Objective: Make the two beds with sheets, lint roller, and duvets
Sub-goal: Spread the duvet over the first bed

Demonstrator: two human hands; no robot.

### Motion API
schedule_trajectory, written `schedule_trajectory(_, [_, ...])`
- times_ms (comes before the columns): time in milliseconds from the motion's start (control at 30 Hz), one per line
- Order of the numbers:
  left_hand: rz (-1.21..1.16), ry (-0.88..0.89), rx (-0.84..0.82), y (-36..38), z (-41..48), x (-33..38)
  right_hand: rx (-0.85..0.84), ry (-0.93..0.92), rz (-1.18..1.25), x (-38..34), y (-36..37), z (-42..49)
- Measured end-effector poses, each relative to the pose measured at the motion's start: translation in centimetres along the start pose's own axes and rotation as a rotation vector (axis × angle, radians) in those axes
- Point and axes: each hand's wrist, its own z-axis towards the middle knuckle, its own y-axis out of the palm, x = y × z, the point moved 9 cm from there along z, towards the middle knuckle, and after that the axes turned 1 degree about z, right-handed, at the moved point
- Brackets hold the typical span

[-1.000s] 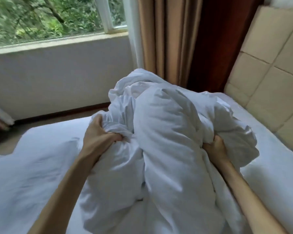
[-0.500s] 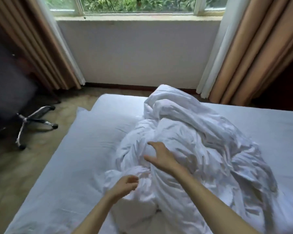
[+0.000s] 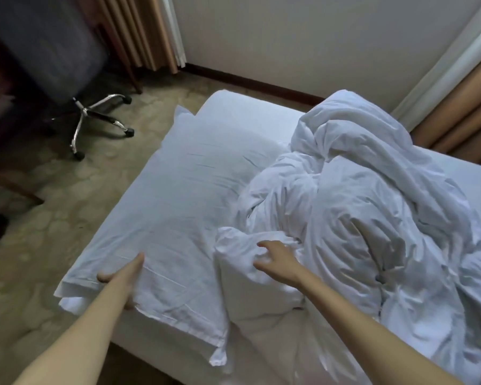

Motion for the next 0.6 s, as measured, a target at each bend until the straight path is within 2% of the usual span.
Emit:
schedule_trajectory(100, [-0.133, -0.069, -0.012, 0.7, 0.3, -0.5, 0.032, -0.011, -0.026, 0.7, -1.1, -0.7])
schedule_trajectory(200, [-0.073, 0.031, -0.080, 0.9, 0.2, 0.7, 0.065, -0.025, -0.027, 0.9, -2.6, -1.8])
schedule_trajectory(267, [-0.038, 0.161, -0.128, 1.0, -1.1, 2.8, 0.070, -0.035, -0.006, 0.9, -3.2, -2.7])
schedule_trajectory(333, [-0.053, 0.334, -0.064, 1.0, -3.3, 5.8, 0.079, -0.042, 0.022, 0.7, -4.0, -3.6])
schedule_trajectory(400, [-0.095, 0.574, -0.099, 2.9, -8.8, 9.6, 0.119, -0.070, 0.055, 0.1, -5.7, -4.5])
schedule_trajectory(433, [-0.036, 0.734, -0.140, 4.6, -13.2, 11.6, 0.165, -0.090, 0.071, -0.5, -7.1, -5.0])
schedule_trajectory(500, [0.134, 1.041, -0.207, 8.7, -22.6, 14.2, 0.299, -0.117, 0.127, -1.2, -10.9, -6.2])
schedule_trajectory(567, [0.320, 1.348, -0.245, 12.8, -31.9, 13.9, 0.438, -0.127, 0.300, -1.1, -15.9, -8.3])
schedule_trajectory(600, [0.428, 1.565, -0.246, 14.9, -36.7, 12.6, 0.522, -0.136, 0.412, -0.6, -18.9, -9.8])
